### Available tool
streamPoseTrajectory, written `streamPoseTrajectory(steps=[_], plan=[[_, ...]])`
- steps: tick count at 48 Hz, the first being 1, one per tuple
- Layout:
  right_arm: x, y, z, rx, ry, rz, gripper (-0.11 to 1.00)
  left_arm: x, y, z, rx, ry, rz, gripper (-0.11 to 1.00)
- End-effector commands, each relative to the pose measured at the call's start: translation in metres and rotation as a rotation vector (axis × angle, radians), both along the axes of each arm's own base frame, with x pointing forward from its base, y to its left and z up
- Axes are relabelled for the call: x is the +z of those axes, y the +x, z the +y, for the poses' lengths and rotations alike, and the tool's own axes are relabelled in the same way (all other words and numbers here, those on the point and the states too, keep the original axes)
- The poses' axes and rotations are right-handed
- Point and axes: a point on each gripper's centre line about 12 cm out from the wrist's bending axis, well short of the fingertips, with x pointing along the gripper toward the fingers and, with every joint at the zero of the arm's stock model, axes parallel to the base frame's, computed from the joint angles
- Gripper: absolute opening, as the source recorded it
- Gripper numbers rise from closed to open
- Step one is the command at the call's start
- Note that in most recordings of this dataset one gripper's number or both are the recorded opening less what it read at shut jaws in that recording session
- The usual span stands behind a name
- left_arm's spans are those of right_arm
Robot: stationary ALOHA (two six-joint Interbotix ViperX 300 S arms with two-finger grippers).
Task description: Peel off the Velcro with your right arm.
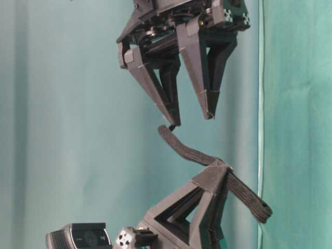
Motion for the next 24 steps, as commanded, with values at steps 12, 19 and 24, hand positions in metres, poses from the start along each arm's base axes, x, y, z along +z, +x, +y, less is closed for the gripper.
streamPoseTrajectory(steps=[12,19,24], plan=[[0.017,-0.015,-0.005,-0.022,-0.001,-0.052,0.19,0.012,0.0,0.001,0.004,0.0,-0.043,0.1],[0.017,-0.021,-0.005,-0.026,-0.002,-0.052,0.19,0.012,0.0,0.002,0.005,0.0,-0.043,0.1],[0.018,-0.021,-0.005,-0.028,-0.001,-0.053,0.19,0.013,0.001,0.002,0.005,0.0,-0.044,0.1]])
